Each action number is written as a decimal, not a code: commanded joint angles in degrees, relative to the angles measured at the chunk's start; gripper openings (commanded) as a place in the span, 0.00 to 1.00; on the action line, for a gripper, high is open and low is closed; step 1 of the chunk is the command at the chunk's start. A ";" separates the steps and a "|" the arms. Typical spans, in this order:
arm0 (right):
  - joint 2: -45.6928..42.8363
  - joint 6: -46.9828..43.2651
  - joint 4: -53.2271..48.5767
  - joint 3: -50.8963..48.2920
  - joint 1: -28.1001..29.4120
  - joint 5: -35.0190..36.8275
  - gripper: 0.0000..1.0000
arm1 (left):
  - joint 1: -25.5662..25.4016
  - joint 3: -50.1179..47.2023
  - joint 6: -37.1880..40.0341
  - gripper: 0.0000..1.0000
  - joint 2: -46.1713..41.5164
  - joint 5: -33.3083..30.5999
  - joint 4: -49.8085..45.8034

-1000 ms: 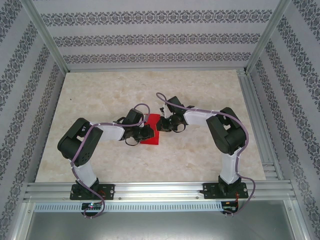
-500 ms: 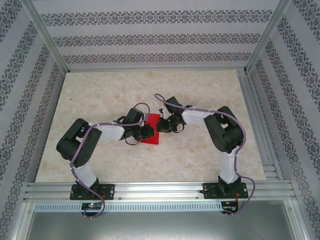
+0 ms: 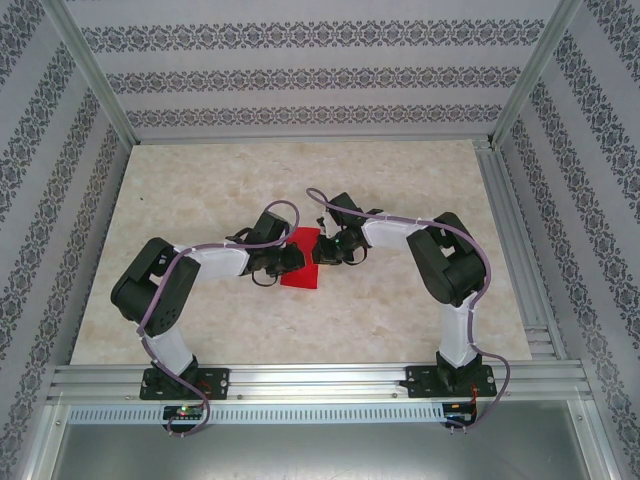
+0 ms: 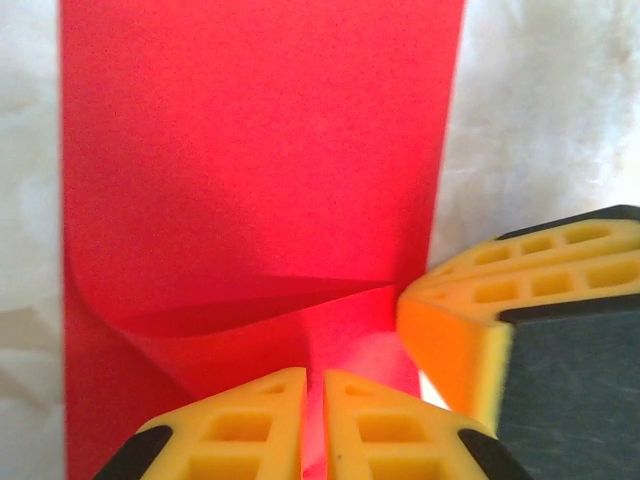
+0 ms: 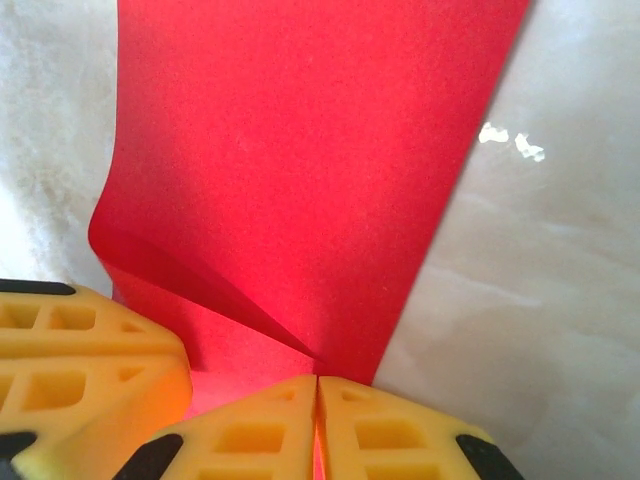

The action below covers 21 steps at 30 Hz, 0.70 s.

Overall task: Fold a paper plane with a square sheet of paper (pick it up from the middle)
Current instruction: Fold the triangle a second time at the center of the table.

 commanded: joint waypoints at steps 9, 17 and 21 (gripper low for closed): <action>4.32 -1.62 -4.28 -0.94 0.60 8.03 0.11 | 2.07 -0.04 2.45 0.14 0.60 -4.75 -4.42; 5.10 -1.74 -4.28 -0.94 0.78 8.44 0.11 | 4.61 2.54 2.97 0.14 1.64 -5.01 -5.45; 5.32 -1.80 -4.28 -0.94 0.87 8.61 0.11 | 6.11 2.76 3.26 0.15 1.94 -5.61 -6.08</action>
